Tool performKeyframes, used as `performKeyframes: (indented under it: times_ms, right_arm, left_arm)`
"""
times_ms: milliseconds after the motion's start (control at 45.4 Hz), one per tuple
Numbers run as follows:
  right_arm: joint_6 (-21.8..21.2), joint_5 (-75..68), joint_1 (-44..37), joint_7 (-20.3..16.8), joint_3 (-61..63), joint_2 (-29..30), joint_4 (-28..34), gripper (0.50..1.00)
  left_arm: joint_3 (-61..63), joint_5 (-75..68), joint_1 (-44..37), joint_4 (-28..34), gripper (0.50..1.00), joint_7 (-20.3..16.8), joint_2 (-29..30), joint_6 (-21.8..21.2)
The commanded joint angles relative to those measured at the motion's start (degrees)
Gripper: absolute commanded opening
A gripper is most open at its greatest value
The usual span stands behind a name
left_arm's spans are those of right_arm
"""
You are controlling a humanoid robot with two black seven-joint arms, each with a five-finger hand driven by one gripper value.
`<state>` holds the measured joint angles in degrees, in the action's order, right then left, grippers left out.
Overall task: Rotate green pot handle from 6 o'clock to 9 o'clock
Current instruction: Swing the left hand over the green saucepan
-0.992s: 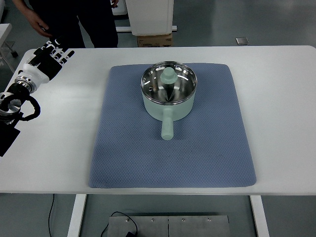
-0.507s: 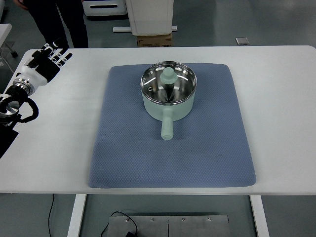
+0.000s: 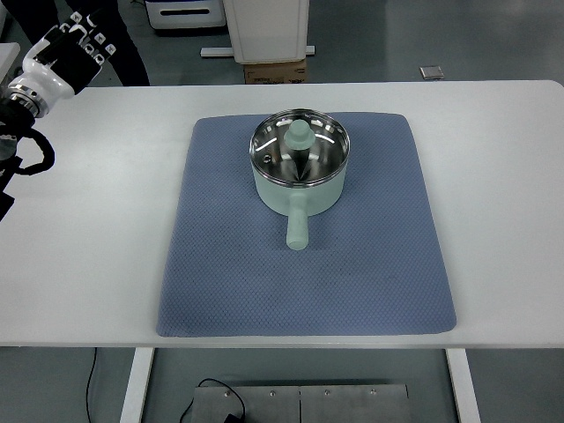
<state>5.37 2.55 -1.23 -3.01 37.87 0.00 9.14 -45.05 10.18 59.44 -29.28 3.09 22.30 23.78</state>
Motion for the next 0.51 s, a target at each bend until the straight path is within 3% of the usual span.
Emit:
performKeyframes:
  times_ms: [0,198,485]
  right_arm:
    - [0.0,0.0,0.0,0.0,0.0,0.0,0.1,1.000]
    - [0.0,0.0,0.0,0.0,0.0,0.0,0.0,1.000]
    - [0.0,0.0,0.0,0.0,-0.1,0.0,0.0,1.000]
  left_arm:
    - [0.1,-2.7,0.8,-4.5,1.000,0.0,-0.3,0.0]
    - [6.4,-5.0,3.6,-14.9,1.000,0.0,-1.1,0.0]
    - [20.1,-5.0,10.2,-21.1,1.000,0.0,-3.8,-0.1]
